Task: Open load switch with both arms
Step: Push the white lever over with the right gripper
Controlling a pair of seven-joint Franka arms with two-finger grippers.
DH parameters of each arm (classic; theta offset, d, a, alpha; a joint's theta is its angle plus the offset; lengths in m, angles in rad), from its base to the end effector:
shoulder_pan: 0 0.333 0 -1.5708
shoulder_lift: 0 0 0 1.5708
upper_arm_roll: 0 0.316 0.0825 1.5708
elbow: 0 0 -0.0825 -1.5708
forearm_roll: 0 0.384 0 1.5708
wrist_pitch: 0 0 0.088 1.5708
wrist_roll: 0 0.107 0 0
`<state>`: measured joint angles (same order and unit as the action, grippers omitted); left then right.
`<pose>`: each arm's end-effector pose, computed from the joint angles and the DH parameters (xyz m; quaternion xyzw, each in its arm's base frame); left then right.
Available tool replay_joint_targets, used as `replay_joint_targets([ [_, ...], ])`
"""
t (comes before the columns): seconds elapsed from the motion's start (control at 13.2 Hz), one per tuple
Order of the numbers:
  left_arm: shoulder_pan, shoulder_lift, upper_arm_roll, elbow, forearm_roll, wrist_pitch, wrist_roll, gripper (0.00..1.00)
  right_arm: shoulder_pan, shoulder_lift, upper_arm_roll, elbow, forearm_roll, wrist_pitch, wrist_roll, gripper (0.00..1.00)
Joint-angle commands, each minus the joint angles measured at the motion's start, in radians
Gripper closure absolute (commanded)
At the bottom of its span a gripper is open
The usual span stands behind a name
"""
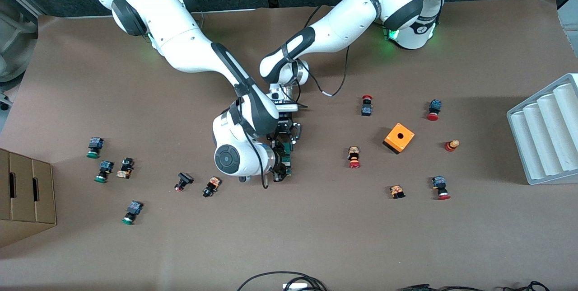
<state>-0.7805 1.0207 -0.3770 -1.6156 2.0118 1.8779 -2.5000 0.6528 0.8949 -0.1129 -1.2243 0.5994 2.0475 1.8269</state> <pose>0.3519 -0.5635 0.0594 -0.8120 -0.0139 -0.5835 0.0047 0.6180 0.4330 0.2317 -0.6993 0.6811 0.2104 0.0525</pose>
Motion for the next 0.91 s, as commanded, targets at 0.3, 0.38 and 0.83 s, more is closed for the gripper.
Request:
replay_joint_targets([
  [0.3,-0.017,0.004,0.012,0.010,0.015,-0.014,-0.016,0.36,0.005,-0.073,0.012,-0.078,-0.033,-0.033,0.002,0.60],
  [0.38,-0.017,0.004,0.012,0.010,0.015,-0.014,-0.016,0.36,0.005,-0.077,0.012,-0.087,-0.044,-0.032,0.002,0.60],
  [0.83,-0.017,0.004,0.012,0.010,0.015,-0.014,-0.016,0.36,0.005,-0.099,0.016,-0.121,-0.050,-0.032,-0.012,0.60],
])
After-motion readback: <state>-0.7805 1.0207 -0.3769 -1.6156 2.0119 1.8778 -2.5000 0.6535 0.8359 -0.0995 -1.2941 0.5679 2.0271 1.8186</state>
